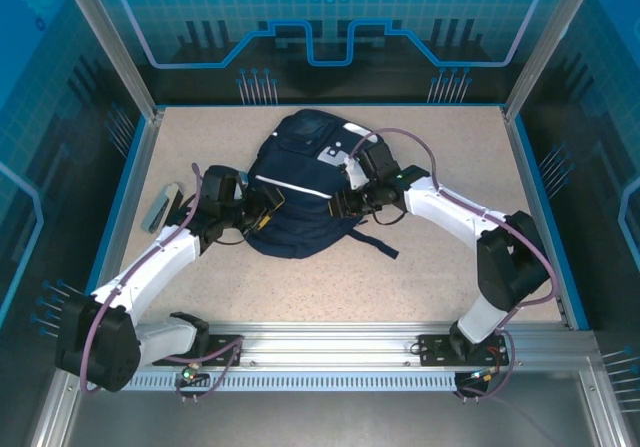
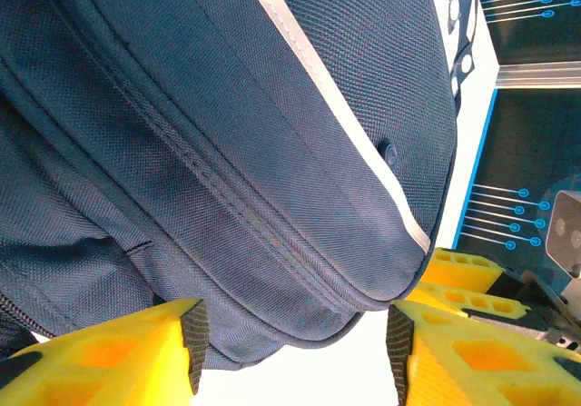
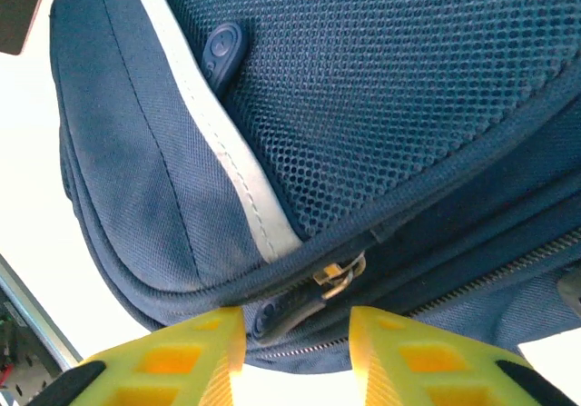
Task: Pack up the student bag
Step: Zip the student bag at the center of the table.
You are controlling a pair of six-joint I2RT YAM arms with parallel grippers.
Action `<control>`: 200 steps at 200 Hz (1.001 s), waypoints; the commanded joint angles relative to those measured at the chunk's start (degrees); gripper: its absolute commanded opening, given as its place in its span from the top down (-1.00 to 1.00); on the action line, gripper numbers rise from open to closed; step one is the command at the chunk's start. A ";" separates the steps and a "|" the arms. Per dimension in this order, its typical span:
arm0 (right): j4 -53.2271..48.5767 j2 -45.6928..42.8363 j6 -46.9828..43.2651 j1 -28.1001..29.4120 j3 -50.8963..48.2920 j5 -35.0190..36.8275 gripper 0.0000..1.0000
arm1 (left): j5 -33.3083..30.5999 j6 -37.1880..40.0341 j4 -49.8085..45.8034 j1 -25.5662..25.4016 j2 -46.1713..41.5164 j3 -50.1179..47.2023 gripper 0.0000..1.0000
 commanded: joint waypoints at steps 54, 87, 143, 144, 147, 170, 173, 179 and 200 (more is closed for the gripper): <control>6.40 2.33 7.89 0.39 -1.57 1.75 0.61 | 1.35 1.63 1.52 0.28 3.59 -0.28 -0.13; 10.62 2.04 12.41 0.40 -3.45 2.85 0.46 | 2.63 0.60 4.09 0.21 4.99 -1.65 -0.12; 17.48 1.99 18.02 0.27 -5.26 2.98 0.69 | 3.57 -1.01 9.80 -1.80 7.36 -4.75 0.10; 17.52 1.99 18.06 0.25 -5.26 3.05 0.70 | 3.52 -1.06 9.97 -1.86 7.43 -4.76 0.11; 17.70 1.97 18.13 0.31 -5.33 3.23 0.71 | 3.49 -1.21 10.23 -2.03 7.64 -4.90 0.12; 19.28 1.90 18.27 0.35 -5.70 3.73 0.75 | 3.82 -1.54 11.89 -2.69 9.54 -5.57 0.19; 19.43 1.90 18.31 0.28 -5.77 3.80 0.75 | 3.83 -1.55 12.05 -2.77 9.80 -5.64 0.20; 19.76 1.77 18.43 0.37 -5.96 4.10 0.75 | 3.77 -1.54 12.20 -2.87 10.24 -5.67 0.20; 20.92 1.86 19.41 0.31 -6.66 5.00 0.69 | 3.32 -1.56 12.40 -3.05 11.43 -5.73 0.21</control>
